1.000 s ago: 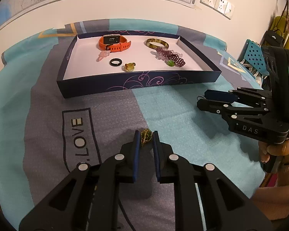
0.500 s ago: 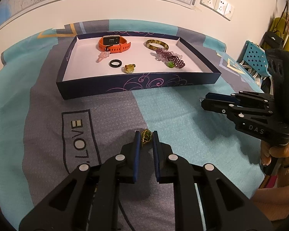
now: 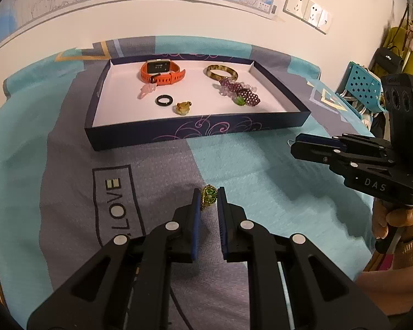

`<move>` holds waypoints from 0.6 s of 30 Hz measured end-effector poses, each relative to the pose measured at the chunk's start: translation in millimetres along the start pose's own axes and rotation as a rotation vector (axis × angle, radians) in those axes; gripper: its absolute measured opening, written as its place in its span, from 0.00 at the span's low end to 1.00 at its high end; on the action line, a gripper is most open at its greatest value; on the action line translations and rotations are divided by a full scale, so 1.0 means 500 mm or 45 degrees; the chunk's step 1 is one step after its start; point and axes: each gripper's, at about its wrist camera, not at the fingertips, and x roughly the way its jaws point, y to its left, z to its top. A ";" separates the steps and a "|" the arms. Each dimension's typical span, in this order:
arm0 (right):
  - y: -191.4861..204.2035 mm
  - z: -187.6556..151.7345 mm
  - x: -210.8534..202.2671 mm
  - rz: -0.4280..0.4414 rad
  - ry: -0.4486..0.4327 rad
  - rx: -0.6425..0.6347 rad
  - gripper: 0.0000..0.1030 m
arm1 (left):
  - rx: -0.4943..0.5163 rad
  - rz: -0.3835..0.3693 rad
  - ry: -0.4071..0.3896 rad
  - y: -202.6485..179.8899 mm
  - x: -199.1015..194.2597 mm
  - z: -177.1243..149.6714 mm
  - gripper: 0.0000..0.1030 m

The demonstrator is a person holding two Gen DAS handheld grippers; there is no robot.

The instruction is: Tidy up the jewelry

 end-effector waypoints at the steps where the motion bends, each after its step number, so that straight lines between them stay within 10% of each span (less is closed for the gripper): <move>1: 0.001 0.001 -0.003 0.001 -0.007 -0.001 0.15 | 0.000 -0.003 -0.004 0.000 -0.002 0.002 0.12; 18: 0.007 0.016 -0.022 0.022 -0.062 -0.017 0.15 | 0.023 -0.009 -0.055 -0.014 -0.021 0.024 0.12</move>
